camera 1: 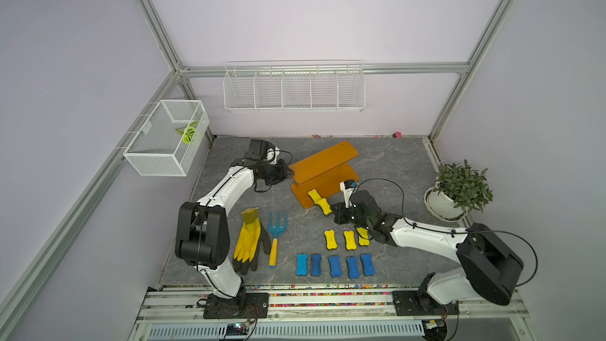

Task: Remove the whiteboard erasers from the shelf
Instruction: Place the whiteboard eraser at the center of the board.

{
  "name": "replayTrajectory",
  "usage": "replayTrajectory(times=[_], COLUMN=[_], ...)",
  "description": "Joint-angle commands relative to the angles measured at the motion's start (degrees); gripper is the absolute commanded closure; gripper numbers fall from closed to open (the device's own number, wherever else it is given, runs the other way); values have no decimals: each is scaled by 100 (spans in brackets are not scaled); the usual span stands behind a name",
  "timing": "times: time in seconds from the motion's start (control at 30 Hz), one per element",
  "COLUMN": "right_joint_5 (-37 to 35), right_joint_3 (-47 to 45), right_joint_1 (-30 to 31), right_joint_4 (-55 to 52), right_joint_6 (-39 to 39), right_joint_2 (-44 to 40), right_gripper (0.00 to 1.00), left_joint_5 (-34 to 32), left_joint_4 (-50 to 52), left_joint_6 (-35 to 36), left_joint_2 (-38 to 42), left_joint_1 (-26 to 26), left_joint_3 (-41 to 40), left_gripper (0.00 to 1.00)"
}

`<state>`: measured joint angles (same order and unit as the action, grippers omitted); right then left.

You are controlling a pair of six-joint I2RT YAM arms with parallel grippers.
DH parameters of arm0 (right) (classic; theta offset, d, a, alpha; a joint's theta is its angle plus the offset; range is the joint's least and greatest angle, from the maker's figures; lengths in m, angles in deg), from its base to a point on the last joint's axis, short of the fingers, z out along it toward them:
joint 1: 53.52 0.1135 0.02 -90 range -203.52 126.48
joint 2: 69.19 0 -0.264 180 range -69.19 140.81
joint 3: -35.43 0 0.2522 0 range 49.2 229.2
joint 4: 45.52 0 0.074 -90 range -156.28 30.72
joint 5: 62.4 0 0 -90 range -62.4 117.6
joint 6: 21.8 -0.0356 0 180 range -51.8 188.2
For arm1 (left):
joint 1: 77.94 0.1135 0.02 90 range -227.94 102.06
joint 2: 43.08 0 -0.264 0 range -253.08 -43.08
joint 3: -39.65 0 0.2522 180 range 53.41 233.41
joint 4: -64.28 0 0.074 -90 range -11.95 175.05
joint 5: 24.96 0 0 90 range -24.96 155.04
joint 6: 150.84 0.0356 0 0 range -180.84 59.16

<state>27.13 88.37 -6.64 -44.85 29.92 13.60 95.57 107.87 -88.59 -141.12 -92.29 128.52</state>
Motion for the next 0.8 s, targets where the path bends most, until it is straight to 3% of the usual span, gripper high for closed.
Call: replayTrajectory(times=[0.0, 0.33, 0.77], right_joint_5=[-222, 149, 710], right_joint_3=[-46, 388, 485], right_joint_1=[248, 493, 578], right_joint_4=[-347, -301, -1164], right_joint_6=[-135, -165, -33], right_joint_2=[58, 978, 878], right_gripper=[100, 100, 100], left_joint_5=[-161, -162, -161], left_joint_4=[140, 138, 156], left_joint_6=[71, 75, 85], left_joint_2=[30, 48, -37], left_joint_1=[32, 30, 40], left_joint_3=[-36, -36, 5], left_gripper=[75, 75, 75])
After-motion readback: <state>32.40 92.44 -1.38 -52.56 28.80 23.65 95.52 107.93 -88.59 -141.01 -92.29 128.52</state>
